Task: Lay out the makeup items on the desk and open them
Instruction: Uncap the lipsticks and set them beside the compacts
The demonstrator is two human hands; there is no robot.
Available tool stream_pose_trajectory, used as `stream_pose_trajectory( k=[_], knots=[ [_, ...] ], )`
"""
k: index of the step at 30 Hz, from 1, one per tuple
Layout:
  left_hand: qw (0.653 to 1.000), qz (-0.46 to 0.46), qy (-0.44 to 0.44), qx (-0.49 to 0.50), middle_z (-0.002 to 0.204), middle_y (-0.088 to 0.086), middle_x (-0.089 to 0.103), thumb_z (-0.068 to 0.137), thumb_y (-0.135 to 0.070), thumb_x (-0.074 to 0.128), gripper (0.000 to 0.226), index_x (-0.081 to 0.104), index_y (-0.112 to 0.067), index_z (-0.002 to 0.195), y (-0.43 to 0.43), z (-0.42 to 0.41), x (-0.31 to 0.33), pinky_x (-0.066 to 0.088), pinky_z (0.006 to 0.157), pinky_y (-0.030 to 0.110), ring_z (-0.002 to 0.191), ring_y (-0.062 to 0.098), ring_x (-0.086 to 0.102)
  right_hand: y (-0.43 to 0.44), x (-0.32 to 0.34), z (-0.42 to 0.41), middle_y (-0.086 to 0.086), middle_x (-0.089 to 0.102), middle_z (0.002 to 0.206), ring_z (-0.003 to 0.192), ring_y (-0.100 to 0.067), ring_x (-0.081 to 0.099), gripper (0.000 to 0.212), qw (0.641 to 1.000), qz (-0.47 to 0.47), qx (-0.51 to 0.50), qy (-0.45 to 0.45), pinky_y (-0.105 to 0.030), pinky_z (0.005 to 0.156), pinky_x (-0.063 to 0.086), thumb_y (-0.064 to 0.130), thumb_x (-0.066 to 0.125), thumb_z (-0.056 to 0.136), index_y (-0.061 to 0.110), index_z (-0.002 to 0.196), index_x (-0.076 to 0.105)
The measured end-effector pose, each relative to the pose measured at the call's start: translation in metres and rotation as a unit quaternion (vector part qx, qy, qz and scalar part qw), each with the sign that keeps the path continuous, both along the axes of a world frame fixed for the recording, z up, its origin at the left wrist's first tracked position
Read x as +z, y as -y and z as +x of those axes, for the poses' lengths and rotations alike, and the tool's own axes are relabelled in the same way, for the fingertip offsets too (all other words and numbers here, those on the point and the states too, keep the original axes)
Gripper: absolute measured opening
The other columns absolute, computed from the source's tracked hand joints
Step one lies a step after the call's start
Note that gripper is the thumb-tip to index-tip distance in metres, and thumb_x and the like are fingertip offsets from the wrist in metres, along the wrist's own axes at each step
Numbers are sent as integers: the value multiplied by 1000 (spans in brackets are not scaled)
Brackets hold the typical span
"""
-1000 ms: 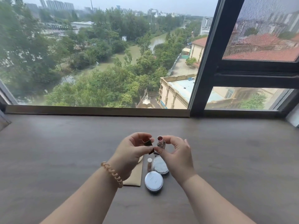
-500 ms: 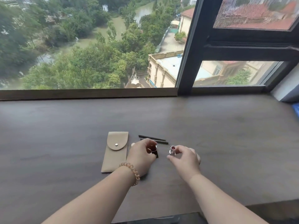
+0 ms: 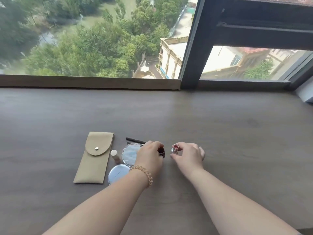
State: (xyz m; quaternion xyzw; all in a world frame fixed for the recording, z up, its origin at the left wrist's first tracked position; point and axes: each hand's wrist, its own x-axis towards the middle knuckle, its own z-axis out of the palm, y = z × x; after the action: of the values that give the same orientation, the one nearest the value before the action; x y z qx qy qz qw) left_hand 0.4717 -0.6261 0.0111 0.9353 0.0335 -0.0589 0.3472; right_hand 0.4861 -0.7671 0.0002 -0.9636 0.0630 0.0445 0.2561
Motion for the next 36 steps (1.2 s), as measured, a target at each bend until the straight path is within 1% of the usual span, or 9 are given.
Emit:
stream_pose_trajectory(
  k=[7, 12, 15, 20, 23, 28, 29, 32, 36],
  knots=[
    [996, 85, -7, 10, 108, -9, 63, 80, -20, 51, 33, 60, -33, 110, 16, 5, -18, 30, 87, 32, 109, 13, 55, 9, -16, 11, 14, 63, 97, 118, -10, 42, 16, 998, -24, 49, -9, -38, 111, 9, 33, 68, 76, 35, 91, 65],
    [995, 103, -5, 2, 114, -10, 60, 81, -28, 54, 40, 54, -33, 121, 20, 1, -17, 29, 92, 33, 114, 13, 52, 17, -16, 9, 15, 58, 111, 122, -11, 38, 63, 996, -27, 82, 8, -35, 110, 13, 35, 71, 69, 37, 127, 48],
    [996, 87, -12, 9, 115, -11, 59, 80, -29, 58, 43, 53, -34, 122, 10, -2, -13, 30, 94, 32, 115, 10, 52, 22, -14, 2, 16, 52, 119, 126, -10, 33, 81, 992, -19, 123, 9, -29, 107, 13, 39, 74, 63, 38, 135, 37],
    [997, 62, -41, 8, 120, -11, 55, 79, -40, 62, 52, 48, -33, 128, -6, -7, -5, 29, 99, 33, 121, 9, 48, 17, -18, -2, 11, 61, 107, 124, -16, 41, 28, 996, -6, 89, 20, -33, 102, 21, 35, 69, 78, 32, 105, 62],
    [999, 16, -25, 25, 119, -13, 55, 77, -49, 62, 51, 51, -35, 125, -8, -9, 3, 27, 98, 32, 121, 6, 46, 9, -15, 1, 14, 64, 91, 111, -17, 52, 11, 997, 21, 49, 54, -37, 101, 25, 29, 72, 77, 30, 85, 64],
    [994, -99, 0, 51, 107, -17, 60, 69, -57, 66, 41, 64, -40, 106, 2, -4, 25, 29, 96, 31, 107, 6, 55, -6, 10, -4, 14, 63, 83, 96, -16, 58, 9, 988, 89, 38, 119, -37, 109, 14, 25, 69, 75, 29, 79, 61],
    [989, -135, -7, 57, 102, -18, 61, 68, -55, 69, 35, 66, -40, 100, 4, -3, 28, 32, 98, 33, 103, 7, 57, -7, 14, -6, 12, 64, 84, 96, -16, 57, 7, 986, 90, 43, 135, -37, 109, 14, 31, 63, 72, 29, 79, 63],
    [966, -244, -24, 79, 85, -20, 68, 54, -59, 69, 32, 68, -44, 83, 10, 1, 36, 46, 92, 48, 77, 12, 61, -9, 25, -8, 6, 67, 84, 95, -18, 57, 35, 981, 89, 36, 171, -43, 108, 22, 47, 47, 67, 25, 80, 69],
    [949, -295, -8, 110, 71, -14, 71, 53, -60, 72, 30, 67, -39, 74, 18, 4, 43, 51, 81, 57, 64, 14, 63, -7, 33, -13, 8, 65, 77, 88, -14, 57, 35, 969, 52, 54, 237, -51, 105, 29, 46, 52, 72, 22, 86, 73]
  ],
)
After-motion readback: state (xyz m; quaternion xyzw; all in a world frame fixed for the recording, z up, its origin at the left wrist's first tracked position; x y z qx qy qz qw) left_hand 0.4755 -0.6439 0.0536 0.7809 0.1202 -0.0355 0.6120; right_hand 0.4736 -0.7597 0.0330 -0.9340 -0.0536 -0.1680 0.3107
